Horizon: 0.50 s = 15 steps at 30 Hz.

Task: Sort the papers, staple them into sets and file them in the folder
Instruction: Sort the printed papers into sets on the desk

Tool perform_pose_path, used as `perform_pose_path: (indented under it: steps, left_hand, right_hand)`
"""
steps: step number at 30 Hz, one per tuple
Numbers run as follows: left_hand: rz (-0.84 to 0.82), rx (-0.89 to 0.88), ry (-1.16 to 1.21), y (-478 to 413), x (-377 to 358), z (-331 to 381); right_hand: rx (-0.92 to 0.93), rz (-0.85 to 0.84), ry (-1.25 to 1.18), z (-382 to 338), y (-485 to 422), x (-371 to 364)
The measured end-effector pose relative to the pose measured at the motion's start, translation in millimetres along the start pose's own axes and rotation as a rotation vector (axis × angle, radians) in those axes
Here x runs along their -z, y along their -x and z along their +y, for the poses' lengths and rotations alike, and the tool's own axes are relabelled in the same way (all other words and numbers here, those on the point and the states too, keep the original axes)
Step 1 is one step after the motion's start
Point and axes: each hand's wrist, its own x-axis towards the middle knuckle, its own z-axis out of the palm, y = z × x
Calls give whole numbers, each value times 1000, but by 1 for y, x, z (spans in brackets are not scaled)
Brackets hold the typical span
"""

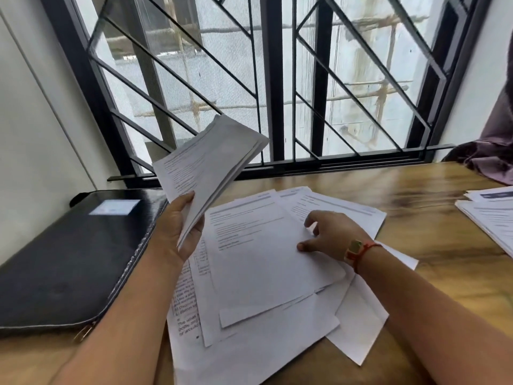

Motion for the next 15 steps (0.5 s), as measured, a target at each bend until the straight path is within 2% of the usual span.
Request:
perform_pose_path:
  steps: [5,10,12,14,15]
  left_hand:
    - [30,-18,0,-6,5,1]
    - [40,-37,-37,-5,4,0]
    - [27,-42,-42,-3,2,0]
    - [17,-38,-42,1,-1,-1]
    - [14,-37,-36,3,-3,-1]
  right_hand:
    - [-106,11,-17,17,-8,12]
    - [-182,104,65,38,-15,19]
    - [-100,203,46,33,-15,16]
    - [125,292,-22,20,-10,8]
    - [264,269,-54,11,-6,3]
